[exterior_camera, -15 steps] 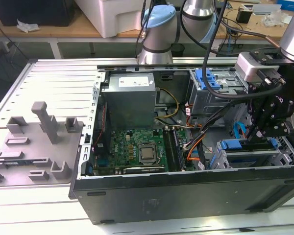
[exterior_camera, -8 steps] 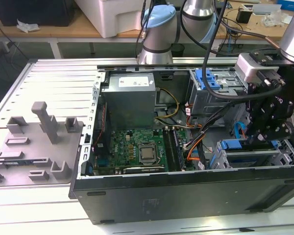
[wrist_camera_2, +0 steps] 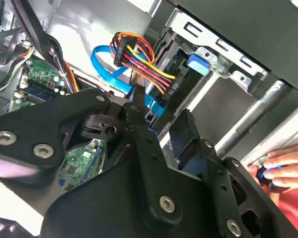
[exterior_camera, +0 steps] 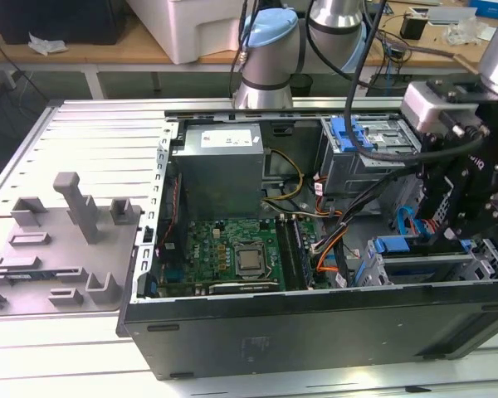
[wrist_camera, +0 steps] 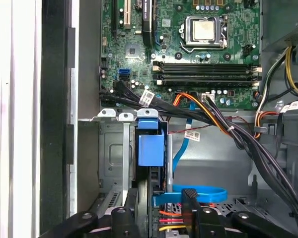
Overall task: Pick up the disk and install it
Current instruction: 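Insert the second disk wire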
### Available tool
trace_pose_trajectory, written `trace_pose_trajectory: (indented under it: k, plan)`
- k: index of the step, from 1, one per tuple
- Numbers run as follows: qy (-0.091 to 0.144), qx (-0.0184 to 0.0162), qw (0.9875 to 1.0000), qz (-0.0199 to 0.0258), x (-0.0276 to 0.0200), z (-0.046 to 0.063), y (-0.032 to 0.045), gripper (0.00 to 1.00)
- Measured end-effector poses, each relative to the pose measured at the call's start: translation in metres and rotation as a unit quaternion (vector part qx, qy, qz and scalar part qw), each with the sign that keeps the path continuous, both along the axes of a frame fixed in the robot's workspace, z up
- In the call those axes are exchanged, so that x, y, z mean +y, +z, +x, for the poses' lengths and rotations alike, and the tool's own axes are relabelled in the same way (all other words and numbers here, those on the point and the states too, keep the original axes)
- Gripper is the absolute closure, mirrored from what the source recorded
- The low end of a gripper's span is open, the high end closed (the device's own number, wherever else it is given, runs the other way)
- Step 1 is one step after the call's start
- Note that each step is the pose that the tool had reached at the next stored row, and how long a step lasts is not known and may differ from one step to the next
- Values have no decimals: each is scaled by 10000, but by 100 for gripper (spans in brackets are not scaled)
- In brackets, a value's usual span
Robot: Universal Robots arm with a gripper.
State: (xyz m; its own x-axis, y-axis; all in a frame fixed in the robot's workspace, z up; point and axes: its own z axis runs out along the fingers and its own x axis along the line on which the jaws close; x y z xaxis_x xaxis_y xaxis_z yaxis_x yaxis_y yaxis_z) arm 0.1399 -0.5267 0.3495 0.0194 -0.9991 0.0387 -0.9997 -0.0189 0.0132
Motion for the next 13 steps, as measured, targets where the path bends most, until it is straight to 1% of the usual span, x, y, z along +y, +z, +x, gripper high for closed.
trace_pose_trajectory:
  k: [1, 6, 13]
  plan:
    - [0, 0, 10000, -2, 0, 0, 71, 52]
    - [0, 0, 10000, -8, 0, 0, 245, 52]
    - [0, 0, 10000, -11, 0, -4, 339, 52]
